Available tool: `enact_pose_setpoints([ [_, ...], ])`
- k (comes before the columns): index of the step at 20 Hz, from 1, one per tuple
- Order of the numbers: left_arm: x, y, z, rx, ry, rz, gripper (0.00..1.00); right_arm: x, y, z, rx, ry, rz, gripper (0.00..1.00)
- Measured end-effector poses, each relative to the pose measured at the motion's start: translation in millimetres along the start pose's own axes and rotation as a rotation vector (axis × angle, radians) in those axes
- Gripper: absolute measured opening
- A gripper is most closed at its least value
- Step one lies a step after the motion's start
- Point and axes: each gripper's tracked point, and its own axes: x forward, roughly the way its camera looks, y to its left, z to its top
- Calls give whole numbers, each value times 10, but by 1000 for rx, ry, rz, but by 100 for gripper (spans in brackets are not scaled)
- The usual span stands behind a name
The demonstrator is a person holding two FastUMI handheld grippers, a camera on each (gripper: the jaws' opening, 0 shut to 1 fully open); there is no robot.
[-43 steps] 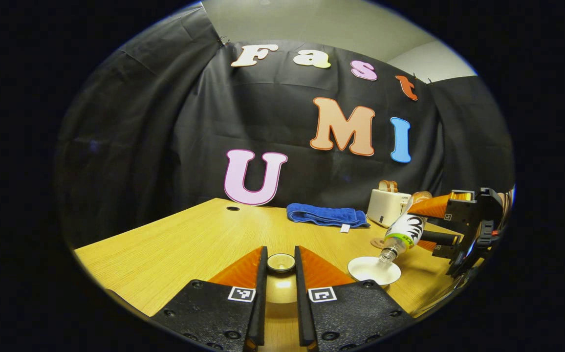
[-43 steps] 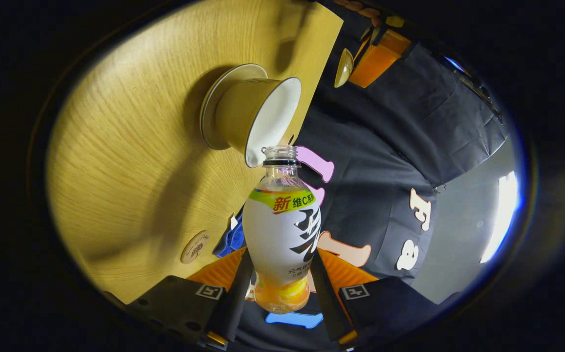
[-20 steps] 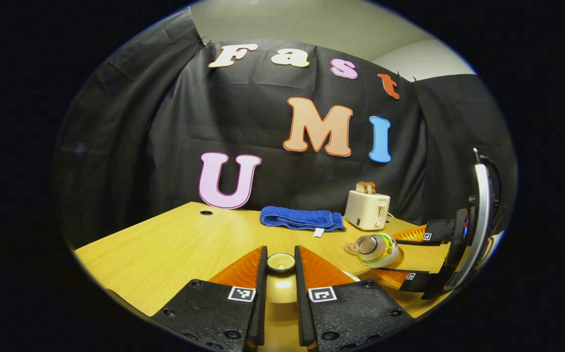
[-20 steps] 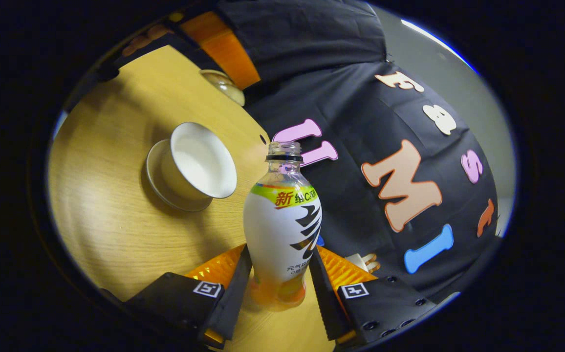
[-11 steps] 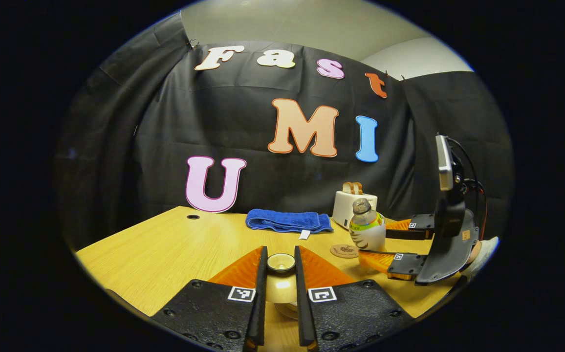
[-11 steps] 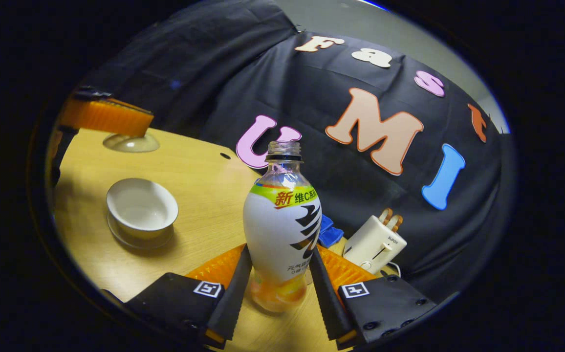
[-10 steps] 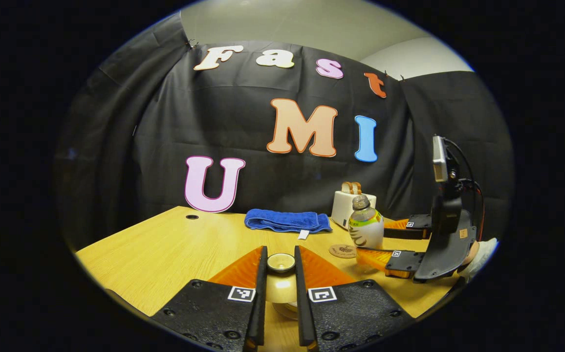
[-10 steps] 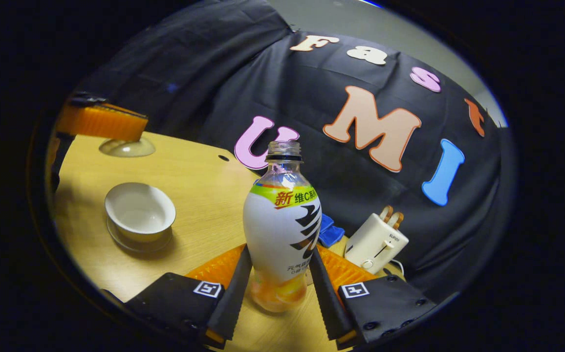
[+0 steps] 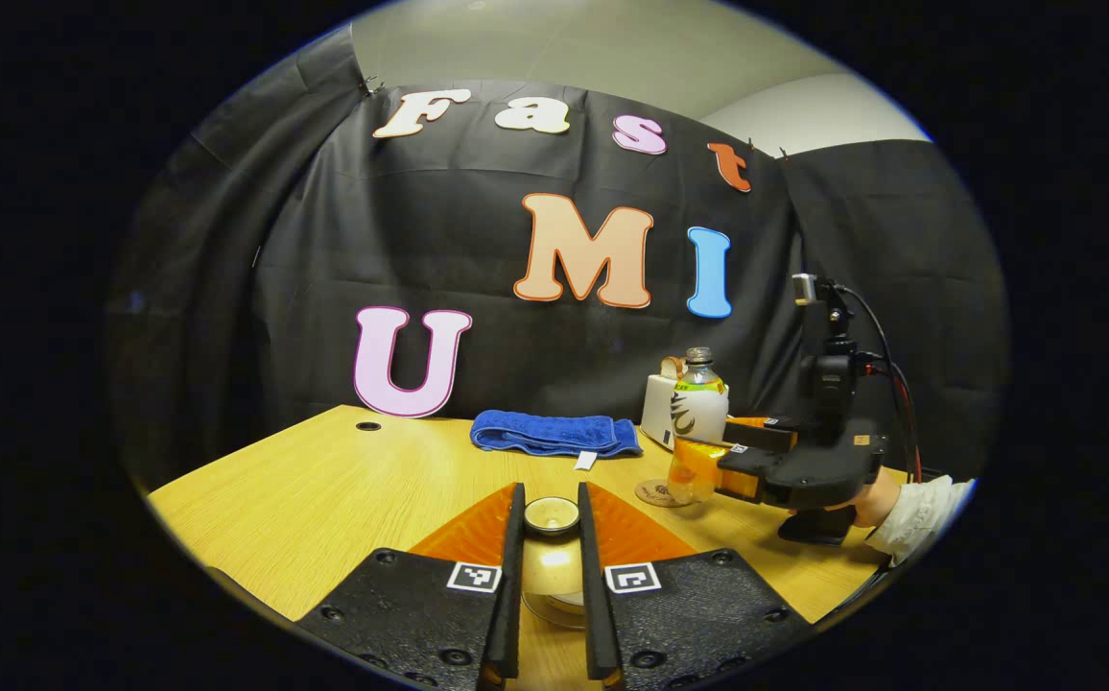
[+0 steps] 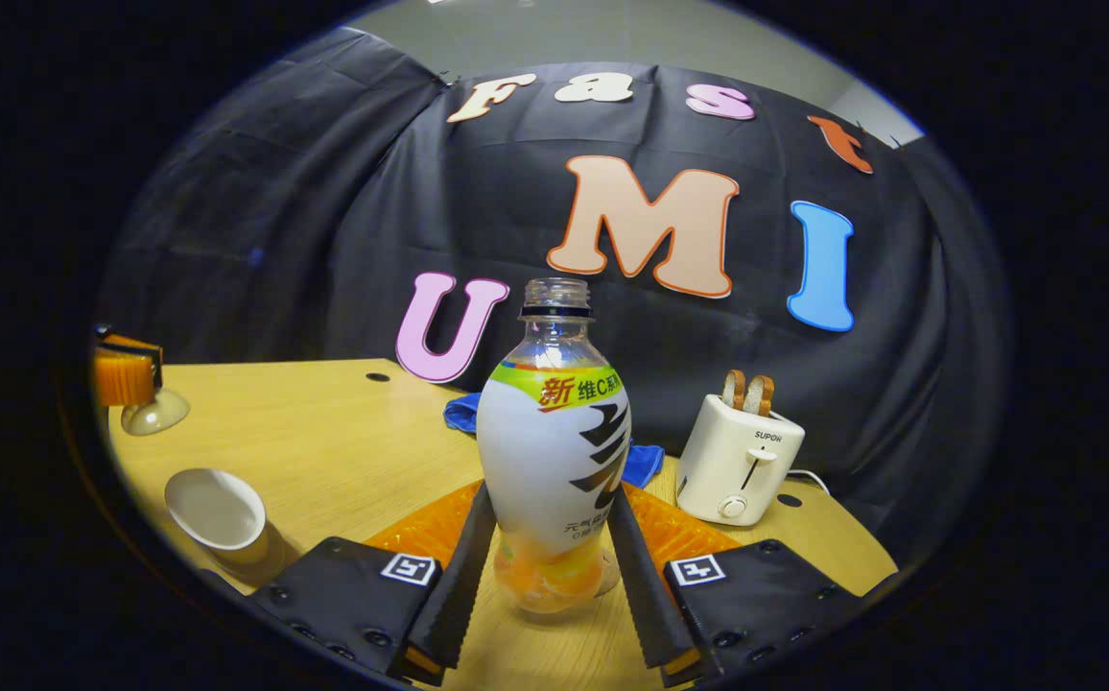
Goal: Open the teacup lid with one hand, grasp the water bottle and pour water into the teacup with the other hand; after pouring, place the water bottle on the coaster and then close the teacup lid.
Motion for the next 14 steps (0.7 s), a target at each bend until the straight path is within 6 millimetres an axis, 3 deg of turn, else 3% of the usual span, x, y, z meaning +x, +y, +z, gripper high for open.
enact_pose_setpoints([
  [5,-14,-29,1,-3,-4,-7,25,309,-255,-37,126,-11,-89,72],
  [10,-47,-15,-5,-4,-2,-8,25,507,-298,-241,174,34,-97,73],
  [14,-37,-20,-23,-11,3,-11,25,553,-270,-316,173,46,-98,73],
])
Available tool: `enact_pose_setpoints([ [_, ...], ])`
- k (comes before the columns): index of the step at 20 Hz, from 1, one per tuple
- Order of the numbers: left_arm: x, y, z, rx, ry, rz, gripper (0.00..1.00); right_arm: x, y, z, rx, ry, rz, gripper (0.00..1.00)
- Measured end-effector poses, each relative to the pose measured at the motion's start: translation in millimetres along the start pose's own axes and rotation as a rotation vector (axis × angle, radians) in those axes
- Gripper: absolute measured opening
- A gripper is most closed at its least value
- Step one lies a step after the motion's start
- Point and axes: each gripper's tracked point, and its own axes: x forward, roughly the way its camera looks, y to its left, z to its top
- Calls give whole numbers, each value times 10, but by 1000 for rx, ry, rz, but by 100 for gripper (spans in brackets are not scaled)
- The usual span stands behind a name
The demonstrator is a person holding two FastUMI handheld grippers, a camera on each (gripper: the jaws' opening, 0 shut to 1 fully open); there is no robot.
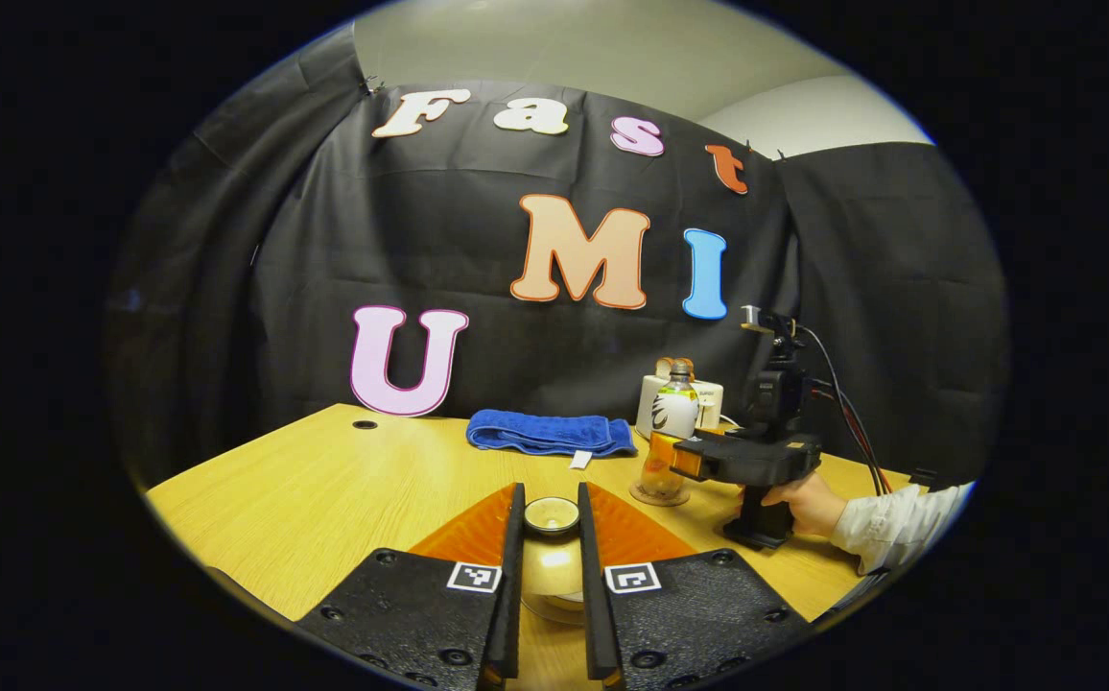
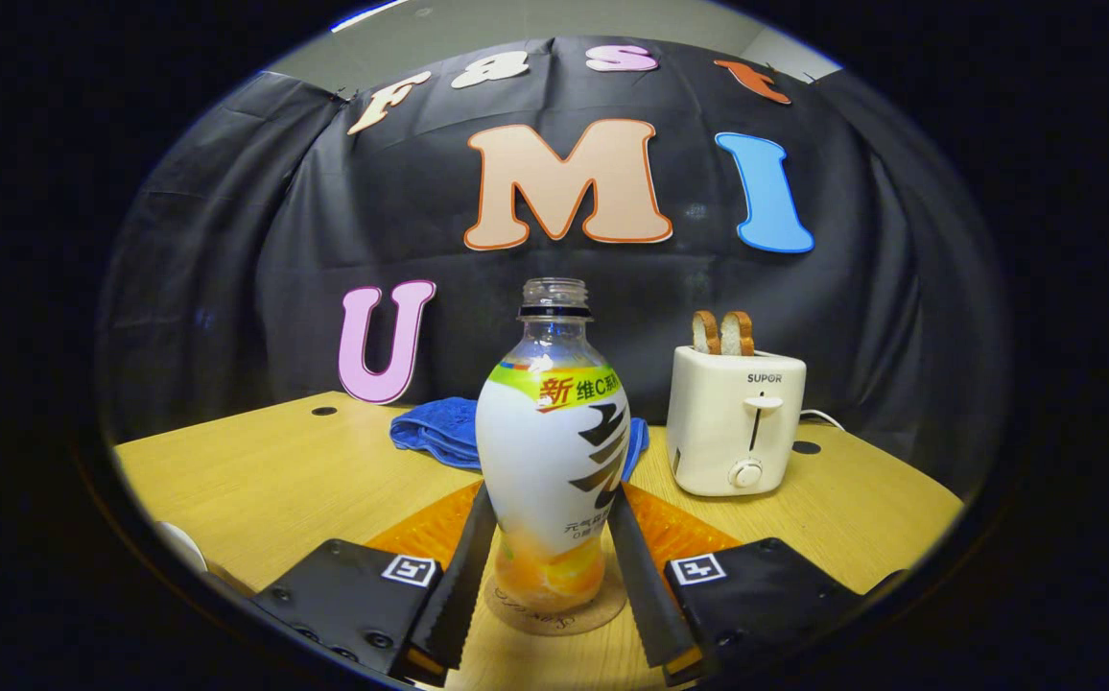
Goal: Open the teacup lid with one hand, grasp the water bottle and pour water into the teacup with the other hand; after pouring, place the water bottle on the coaster and then close the teacup lid.
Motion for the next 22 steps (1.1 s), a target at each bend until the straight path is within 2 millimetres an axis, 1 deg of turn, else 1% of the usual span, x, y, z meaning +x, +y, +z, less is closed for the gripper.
enact_pose_setpoints([
  [4,0,-4,-27,-8,8,-2,25,-3,14,-1,-25,-6,2,73],
  [5,12,-8,-38,-11,10,-3,25,-5,18,-5,-29,-7,2,75],
  [6,18,-17,-46,-13,14,-4,25,-13,21,-1,-30,-6,3,73],
  [8,25,-20,-62,-11,19,-3,25,-16,35,-53,-22,9,11,75],
  [9,27,-20,-67,-8,20,-3,25,-25,46,-74,-16,16,17,79],
  [11,22,-29,-54,-6,18,-3,25,-18,6,-107,-12,24,8,75],
  [12,14,-43,-47,-6,18,-5,25,-10,-9,-120,-11,26,4,75],
  [13,25,-48,-55,-6,18,-6,25,-21,-16,-125,-4,27,2,77],
  [14,25,-63,-51,-4,16,-8,25,-33,-14,-117,2,28,3,77],
  [15,30,-67,-58,-1,18,-8,25,-31,-30,-108,4,27,1,84],
  [16,35,-78,-58,0,18,-11,25,-48,-38,-86,4,23,-3,89],
  [17,46,-101,-63,2,21,-15,25,-67,-46,-86,4,19,-5,95],
  [18,60,-115,-77,4,23,-19,25,-85,-61,-68,3,12,-10,97],
  [19,69,-134,-95,8,27,-21,25,-109,-85,-50,1,5,-14,96],
  [20,84,-153,-110,14,31,-25,25,-147,-98,-31,0,-1,-15,98],
  [22,110,-198,-137,21,38,-34,25,-240,-116,12,8,-15,-13,97],
])
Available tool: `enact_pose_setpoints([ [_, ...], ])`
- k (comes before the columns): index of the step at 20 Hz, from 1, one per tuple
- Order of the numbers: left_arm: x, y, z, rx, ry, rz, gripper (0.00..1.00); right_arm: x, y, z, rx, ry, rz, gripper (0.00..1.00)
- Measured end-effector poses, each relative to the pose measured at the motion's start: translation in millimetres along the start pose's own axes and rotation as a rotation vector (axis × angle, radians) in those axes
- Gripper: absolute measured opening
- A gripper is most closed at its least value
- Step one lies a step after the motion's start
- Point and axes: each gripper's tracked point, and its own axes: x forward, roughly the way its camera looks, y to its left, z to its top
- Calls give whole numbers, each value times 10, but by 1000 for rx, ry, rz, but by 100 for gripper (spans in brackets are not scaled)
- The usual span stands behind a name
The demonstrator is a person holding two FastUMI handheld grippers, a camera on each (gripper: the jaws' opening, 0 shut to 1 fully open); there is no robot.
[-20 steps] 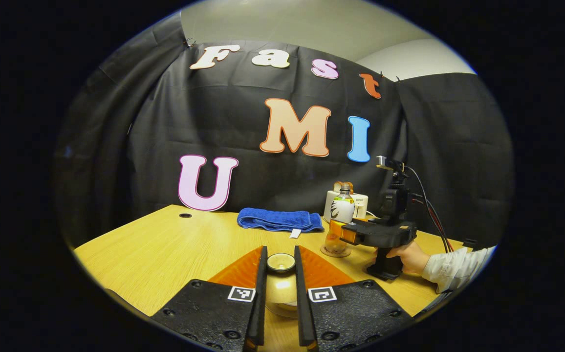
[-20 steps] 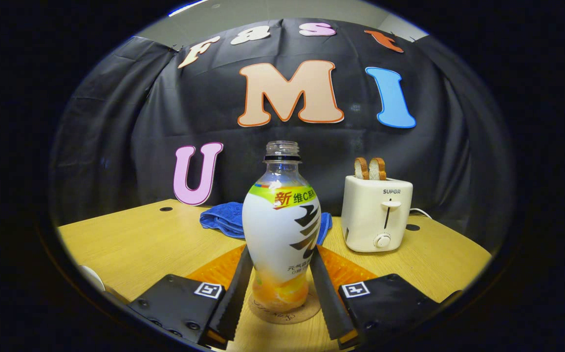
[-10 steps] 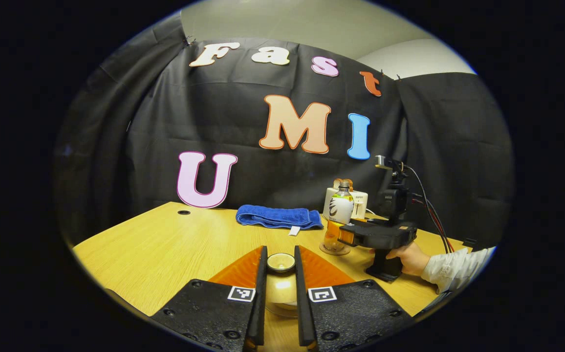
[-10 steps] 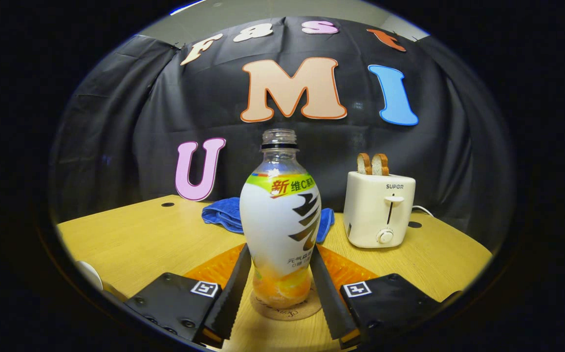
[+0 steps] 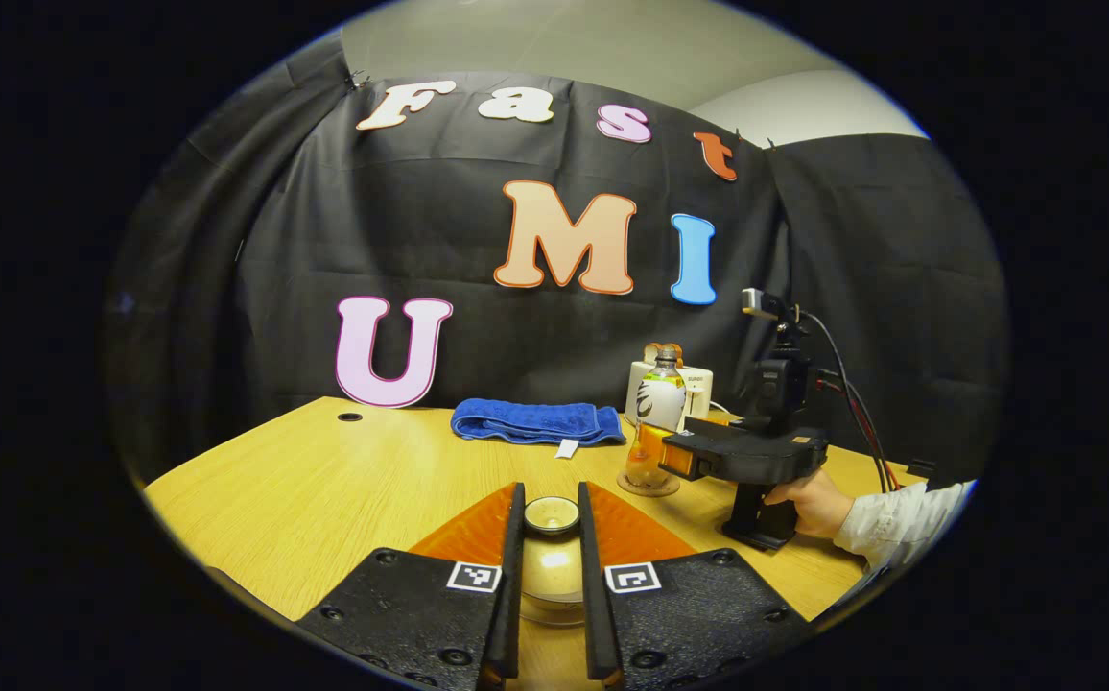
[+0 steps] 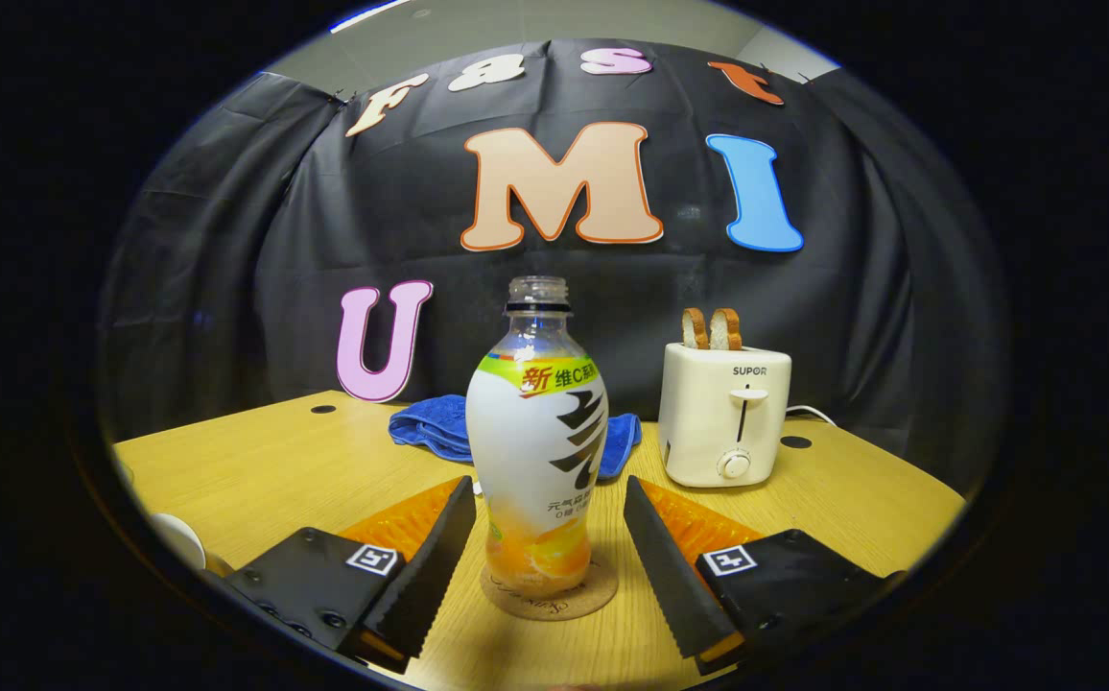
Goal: Open the teacup lid with one hand, grasp the water bottle and pour water into the teacup with the other hand; after pouring, place the water bottle on the coaster and then close the teacup lid.
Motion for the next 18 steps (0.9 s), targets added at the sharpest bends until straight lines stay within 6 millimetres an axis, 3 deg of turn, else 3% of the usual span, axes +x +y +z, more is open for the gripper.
enact_pose_setpoints([
  [11,203,-70,-347,21,81,17,25,-522,-80,325,50,-86,16,98],
  [18,247,-59,-467,41,104,38,25,-719,-80,354,60,-102,32,98],
])
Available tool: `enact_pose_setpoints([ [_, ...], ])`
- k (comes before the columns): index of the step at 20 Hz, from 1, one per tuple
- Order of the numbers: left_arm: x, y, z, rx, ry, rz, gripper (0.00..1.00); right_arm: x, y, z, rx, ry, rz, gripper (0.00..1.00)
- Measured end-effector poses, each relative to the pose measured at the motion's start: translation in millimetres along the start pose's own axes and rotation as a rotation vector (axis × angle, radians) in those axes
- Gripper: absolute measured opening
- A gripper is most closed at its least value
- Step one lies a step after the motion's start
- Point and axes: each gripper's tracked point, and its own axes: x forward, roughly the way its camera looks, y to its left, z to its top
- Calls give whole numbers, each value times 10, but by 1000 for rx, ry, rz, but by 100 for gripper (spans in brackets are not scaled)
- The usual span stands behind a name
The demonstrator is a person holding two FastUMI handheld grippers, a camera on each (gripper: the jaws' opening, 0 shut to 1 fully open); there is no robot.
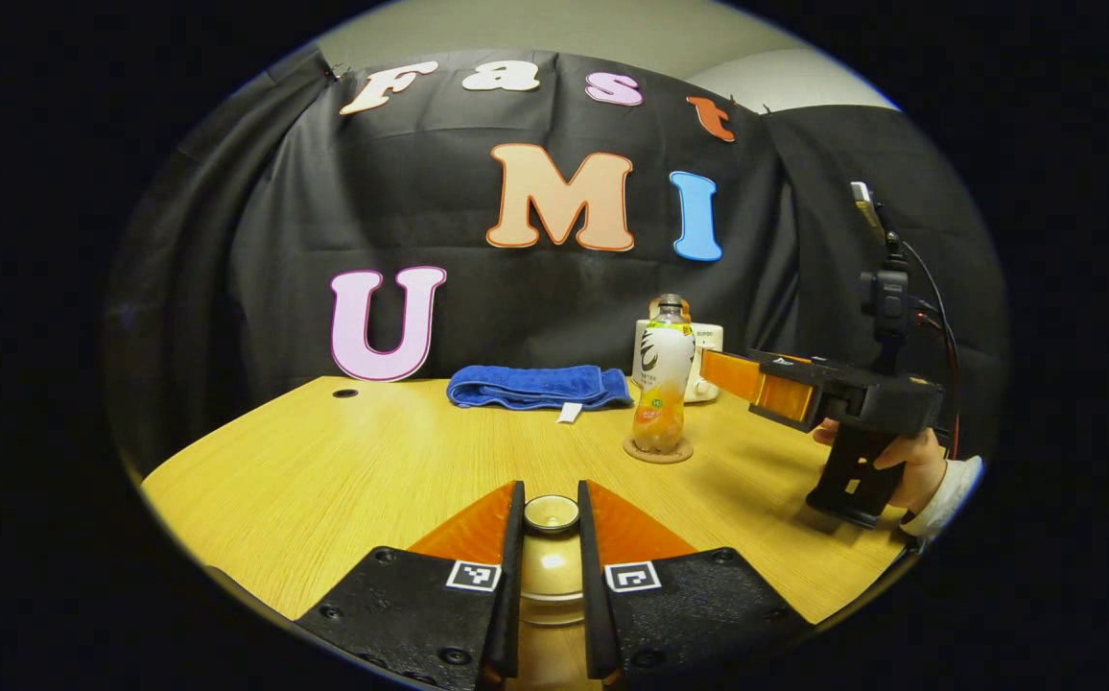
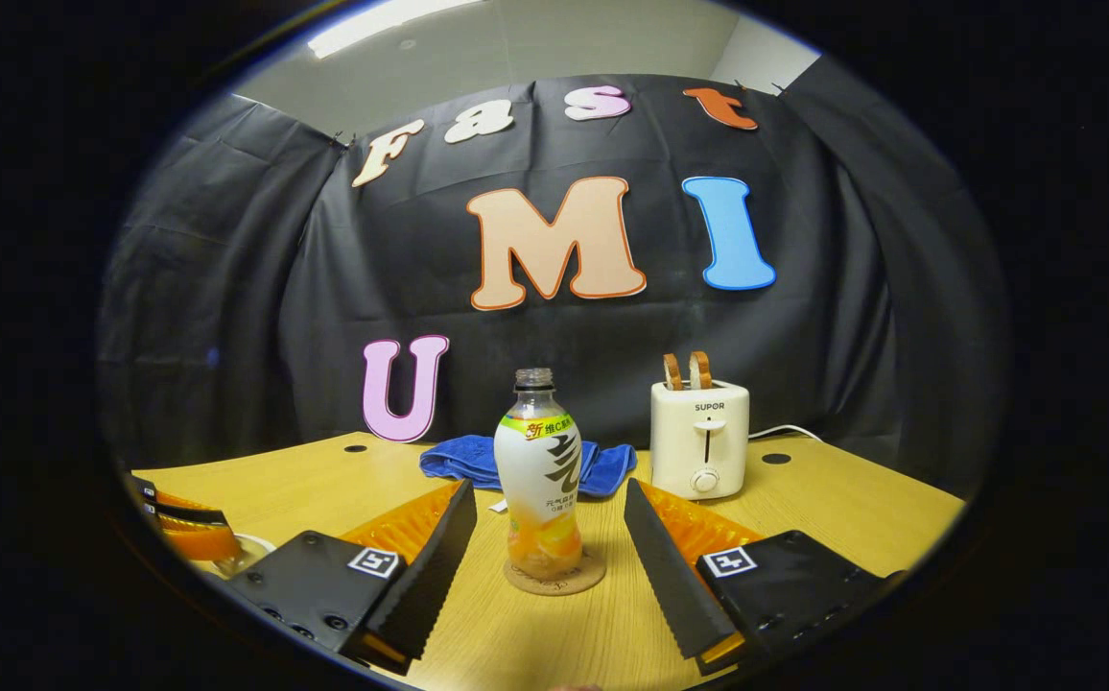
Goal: Open the teacup lid with one hand, grasp the water bottle and pour water into the teacup with the other hand; after pouring, place the water bottle on the coaster and then close the teacup lid.
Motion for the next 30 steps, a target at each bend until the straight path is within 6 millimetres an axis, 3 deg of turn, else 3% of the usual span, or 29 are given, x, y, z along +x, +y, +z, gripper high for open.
enact_pose_setpoints([
  [5,27,-25,-48,14,10,7,26,-127,30,44,10,-6,15,98],
  [9,17,-39,-21,19,-8,12,32,-256,54,63,4,-11,24,98],
  [12,-29,25,46,20,-31,47,67,-403,69,68,8,-6,23,98],
  [16,-106,50,157,30,-83,83,88,-702,65,11,-28,-7,-6,98],
  [22,-216,-44,145,43,-122,90,88,-1073,58,-217,-13,41,-49,96],
  [27,-247,-52,141,75,-140,106,88,-1174,-75,-362,26,77,-97,98],
  [30,-255,-25,169,67,-146,119,88,-1207,-84,-333,18,65,-106,98],
])
